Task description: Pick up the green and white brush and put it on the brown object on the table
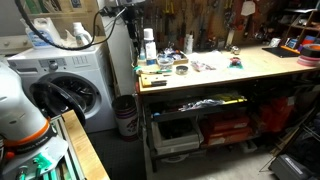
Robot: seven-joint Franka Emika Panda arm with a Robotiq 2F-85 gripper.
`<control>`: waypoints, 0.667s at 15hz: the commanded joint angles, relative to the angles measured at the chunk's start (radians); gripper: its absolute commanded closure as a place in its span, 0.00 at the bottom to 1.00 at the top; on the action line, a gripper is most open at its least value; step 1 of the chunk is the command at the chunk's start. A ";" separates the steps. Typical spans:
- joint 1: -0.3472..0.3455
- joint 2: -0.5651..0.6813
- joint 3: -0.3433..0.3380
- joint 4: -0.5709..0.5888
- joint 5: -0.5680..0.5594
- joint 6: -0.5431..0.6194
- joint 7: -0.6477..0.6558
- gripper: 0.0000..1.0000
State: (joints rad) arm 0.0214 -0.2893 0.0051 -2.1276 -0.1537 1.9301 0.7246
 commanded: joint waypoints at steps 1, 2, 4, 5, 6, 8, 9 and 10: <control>-0.053 -0.189 0.051 -0.129 -0.070 -0.016 0.023 0.00; -0.066 -0.224 0.061 -0.141 -0.082 -0.021 0.023 0.00; -0.091 -0.288 0.081 -0.171 -0.114 0.005 0.021 0.00; -0.104 -0.313 0.090 -0.179 -0.123 0.006 0.026 0.00; -0.117 -0.336 0.102 -0.185 -0.134 0.014 0.042 0.00; -0.137 -0.353 0.125 -0.167 -0.117 -0.036 0.081 0.00; -0.145 -0.355 0.133 -0.152 -0.107 -0.071 0.094 0.00; -0.146 -0.347 0.139 -0.130 -0.086 -0.129 0.102 0.00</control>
State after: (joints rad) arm -0.0994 -0.6170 0.1152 -2.2689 -0.2613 1.8982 0.7804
